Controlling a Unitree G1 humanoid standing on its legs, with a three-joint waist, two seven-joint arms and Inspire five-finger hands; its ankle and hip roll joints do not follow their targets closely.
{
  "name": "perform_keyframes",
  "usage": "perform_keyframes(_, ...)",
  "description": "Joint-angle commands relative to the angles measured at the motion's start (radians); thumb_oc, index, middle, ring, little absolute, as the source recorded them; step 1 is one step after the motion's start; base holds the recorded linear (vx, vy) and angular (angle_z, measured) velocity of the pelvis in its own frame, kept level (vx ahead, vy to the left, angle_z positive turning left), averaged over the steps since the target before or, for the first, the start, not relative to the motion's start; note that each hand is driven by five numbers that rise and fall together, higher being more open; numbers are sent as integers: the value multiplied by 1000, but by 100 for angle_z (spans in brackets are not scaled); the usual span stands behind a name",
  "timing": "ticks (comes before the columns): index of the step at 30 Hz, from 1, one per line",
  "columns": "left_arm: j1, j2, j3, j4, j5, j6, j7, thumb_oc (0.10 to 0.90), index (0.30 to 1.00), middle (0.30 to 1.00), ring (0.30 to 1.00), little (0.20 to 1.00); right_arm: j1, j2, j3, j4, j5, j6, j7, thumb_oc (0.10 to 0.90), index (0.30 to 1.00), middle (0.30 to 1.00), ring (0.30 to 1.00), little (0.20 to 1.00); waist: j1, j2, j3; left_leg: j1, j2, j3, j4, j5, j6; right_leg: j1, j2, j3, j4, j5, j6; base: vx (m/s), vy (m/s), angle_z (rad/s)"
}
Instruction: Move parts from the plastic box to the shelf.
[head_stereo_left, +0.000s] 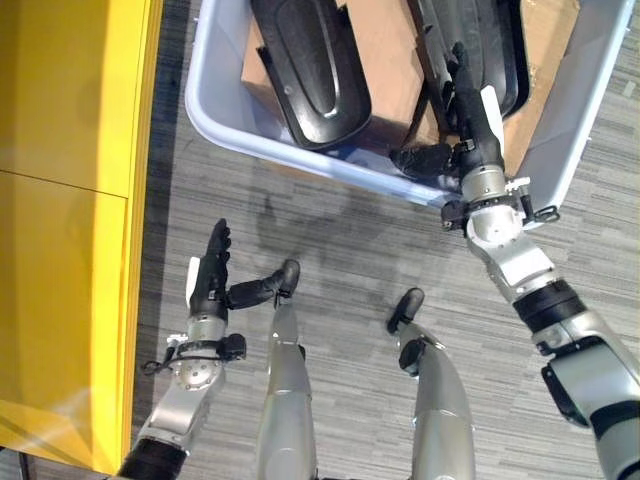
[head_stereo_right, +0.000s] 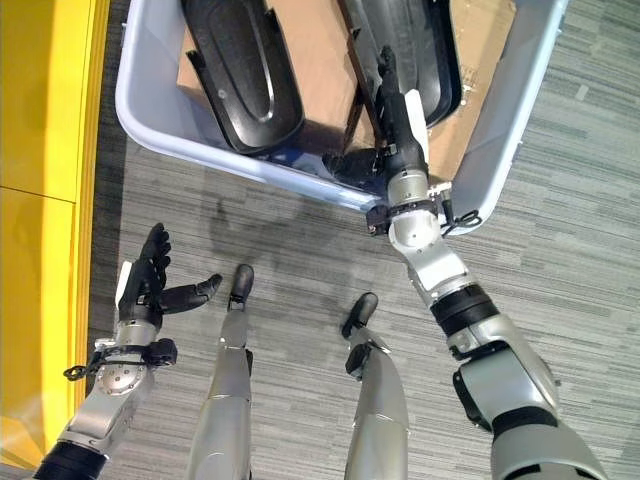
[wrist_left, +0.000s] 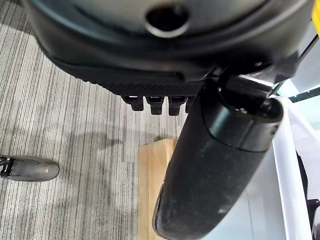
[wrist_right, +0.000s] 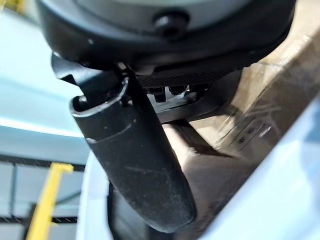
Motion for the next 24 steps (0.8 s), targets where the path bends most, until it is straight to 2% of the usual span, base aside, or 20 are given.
perform_keyframes(1,30,33,24,-96,-23,-45,10,900,1000,1000,1000,1000,-70,-20,-40,-123,56,-120,19,900,1000,1000,1000,1000,4,-43,17,150,39,35,-63,69,6,164,-24,-6,-191,94,106,0,0,0)
perform_keyframes(6,49,35,28,-105,-26,-38,3,900,1000,1000,1000,1000,-33,2,-56,-202,137,-145,45,900,1000,1000,1000,1000,0,-55,6,168,43,39,-63,64,6,187,-19,-7,-203,97,106,0,0,0)
perform_keyframes(9,57,38,31,-108,-26,-35,1,900,1000,1000,1000,1000,-28,5,-57,-228,140,-150,44,900,1000,1000,1000,1000,0,-58,0,175,45,41,-63,63,6,194,-17,-6,-209,100,107,0,0,0)
perform_keyframes(14,82,43,42,-123,-22,-35,-2,900,1000,1000,1000,1000,-37,-31,-81,-314,45,-152,8,900,1000,1000,1000,1000,-3,-64,-18,193,50,43,-63,60,4,214,-10,-3,-219,103,108,0,0,0)
perform_keyframes(16,94,44,50,-128,-16,-38,-1,900,1000,1000,1000,1000,-59,-75,-101,-375,-61,-148,-31,900,1000,1000,1000,1000,-7,-68,-29,205,53,46,-63,54,6,228,-9,-3,-223,103,109,0,0,0)
perform_keyframes(19,101,46,55,-135,-5,-39,-2,900,1000,1000,1000,1000,-74,-103,-118,-427,-140,-145,-60,900,1000,1000,1000,1000,-12,-67,-41,215,53,51,-63,50,7,234,-6,1,-224,102,111,0,0,0)
perform_keyframes(24,116,46,55,-138,6,-35,-5,900,1000,1000,1000,1000,-70,-130,-152,-508,-210,-151,-83,900,1000,1000,1000,1000,-22,-69,-59,237,59,60,-63,42,9,250,-4,8,-230,104,115,-1,16,-3)
